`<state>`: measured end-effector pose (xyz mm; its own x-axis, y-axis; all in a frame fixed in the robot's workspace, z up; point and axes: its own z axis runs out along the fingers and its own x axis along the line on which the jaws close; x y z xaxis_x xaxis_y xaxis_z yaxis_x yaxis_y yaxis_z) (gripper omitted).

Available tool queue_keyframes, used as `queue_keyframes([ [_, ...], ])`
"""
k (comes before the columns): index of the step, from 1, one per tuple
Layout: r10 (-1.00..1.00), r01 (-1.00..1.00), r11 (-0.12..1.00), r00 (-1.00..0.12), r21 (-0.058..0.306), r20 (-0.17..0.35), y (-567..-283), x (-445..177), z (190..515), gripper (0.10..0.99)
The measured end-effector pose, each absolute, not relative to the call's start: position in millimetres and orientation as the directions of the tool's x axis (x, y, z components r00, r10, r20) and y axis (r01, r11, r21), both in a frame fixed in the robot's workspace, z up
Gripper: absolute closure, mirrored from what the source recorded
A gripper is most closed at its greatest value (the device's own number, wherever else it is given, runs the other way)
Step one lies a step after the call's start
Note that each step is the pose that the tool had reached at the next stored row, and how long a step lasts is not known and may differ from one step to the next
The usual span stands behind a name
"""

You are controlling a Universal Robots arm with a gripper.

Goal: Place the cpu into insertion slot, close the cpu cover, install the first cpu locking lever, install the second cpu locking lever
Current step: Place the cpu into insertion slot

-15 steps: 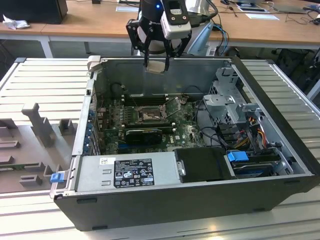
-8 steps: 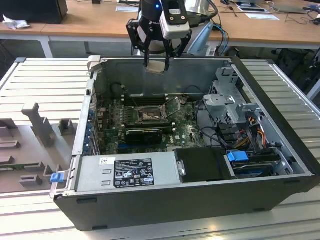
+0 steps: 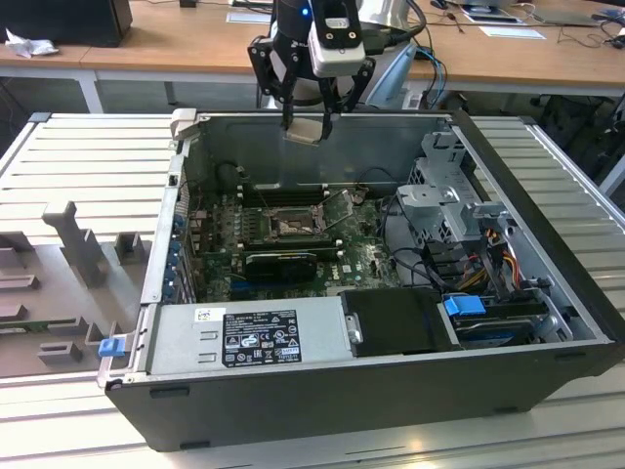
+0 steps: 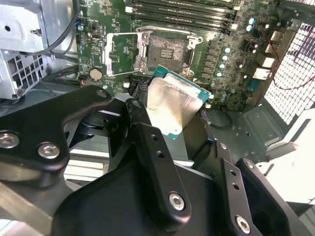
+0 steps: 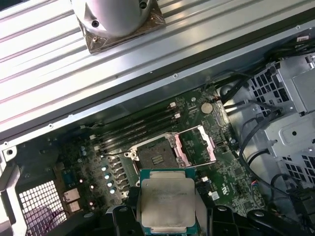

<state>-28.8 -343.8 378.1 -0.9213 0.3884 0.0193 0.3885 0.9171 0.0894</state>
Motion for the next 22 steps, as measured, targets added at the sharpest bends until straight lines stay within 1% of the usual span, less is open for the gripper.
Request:
queue_keyframes([
  [9, 0.503, 0.503, 0.86, -0.864, 0.089, 0.019, -343.8, -28.8, 377.6, 0.557],
  [22, 0.537, 0.536, 0.839, -0.843, 0.089, 0.019, -343.9, -28.8, 374.6, 0.557],
])
